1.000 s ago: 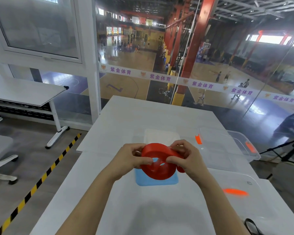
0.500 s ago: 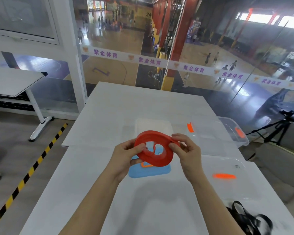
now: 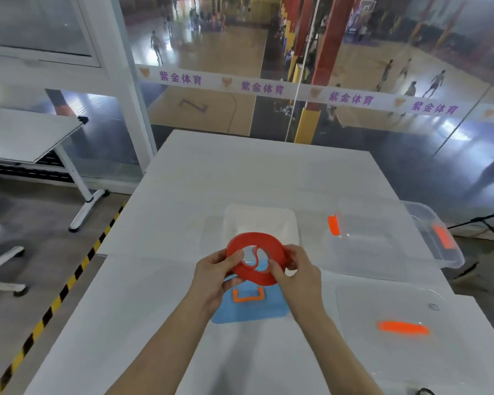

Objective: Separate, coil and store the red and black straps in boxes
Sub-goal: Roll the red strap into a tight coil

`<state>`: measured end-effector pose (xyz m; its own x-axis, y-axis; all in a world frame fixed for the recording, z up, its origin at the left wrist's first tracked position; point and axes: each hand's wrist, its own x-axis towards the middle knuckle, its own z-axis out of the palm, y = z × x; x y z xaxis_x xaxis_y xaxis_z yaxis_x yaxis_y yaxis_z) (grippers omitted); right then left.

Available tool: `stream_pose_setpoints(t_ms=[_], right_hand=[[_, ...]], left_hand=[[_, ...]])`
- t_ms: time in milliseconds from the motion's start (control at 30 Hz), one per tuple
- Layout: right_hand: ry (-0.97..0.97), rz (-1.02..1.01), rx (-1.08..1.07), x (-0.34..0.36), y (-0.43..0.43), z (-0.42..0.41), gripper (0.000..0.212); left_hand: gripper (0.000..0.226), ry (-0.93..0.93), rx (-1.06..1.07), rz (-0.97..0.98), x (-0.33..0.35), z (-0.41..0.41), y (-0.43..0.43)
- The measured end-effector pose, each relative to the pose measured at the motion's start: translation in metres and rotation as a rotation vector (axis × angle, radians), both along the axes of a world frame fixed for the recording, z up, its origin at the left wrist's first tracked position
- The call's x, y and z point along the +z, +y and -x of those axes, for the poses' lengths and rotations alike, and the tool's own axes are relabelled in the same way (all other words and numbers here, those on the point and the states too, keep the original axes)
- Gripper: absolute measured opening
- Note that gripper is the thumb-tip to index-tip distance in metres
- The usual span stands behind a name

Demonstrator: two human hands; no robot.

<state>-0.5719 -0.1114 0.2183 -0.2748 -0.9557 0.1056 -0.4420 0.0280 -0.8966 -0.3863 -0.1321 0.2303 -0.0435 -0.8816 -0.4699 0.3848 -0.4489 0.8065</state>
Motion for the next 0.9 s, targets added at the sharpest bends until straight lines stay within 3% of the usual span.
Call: stream_pose_setpoints(t_ms=[167,267,400,600,900], right_hand=[[0.120,-0.083,0.024,-0.029,-0.062,0.025,0.010],[0.251,-0.117,0.050,-0.047,-0.095,0.032,0.012],[0.239,-0.192,0.048,-0.055,-0.139,0.036,0.012],[0.224,-0.317,0.026,-0.065,-0.209,0.037,0.011],[0.229,-0.496,-0.003,-0.123,-0.284,0.023,0.016]], left_hand=[[0.025,-0.116,0.010,-0.052,-0.023,0.023,-0.046],[0.028,-0.212,-0.062,-0.060,-0.043,0.027,-0.072],[0.036,-0.361,-0.228,-0.056,-0.060,0.024,-0.112],[0.048,-0.971,-0.278,0.175,-0.102,0.005,-0.171],[0.069,-1.299,-0.498,0.280,-0.175,-0.002,-0.253]])
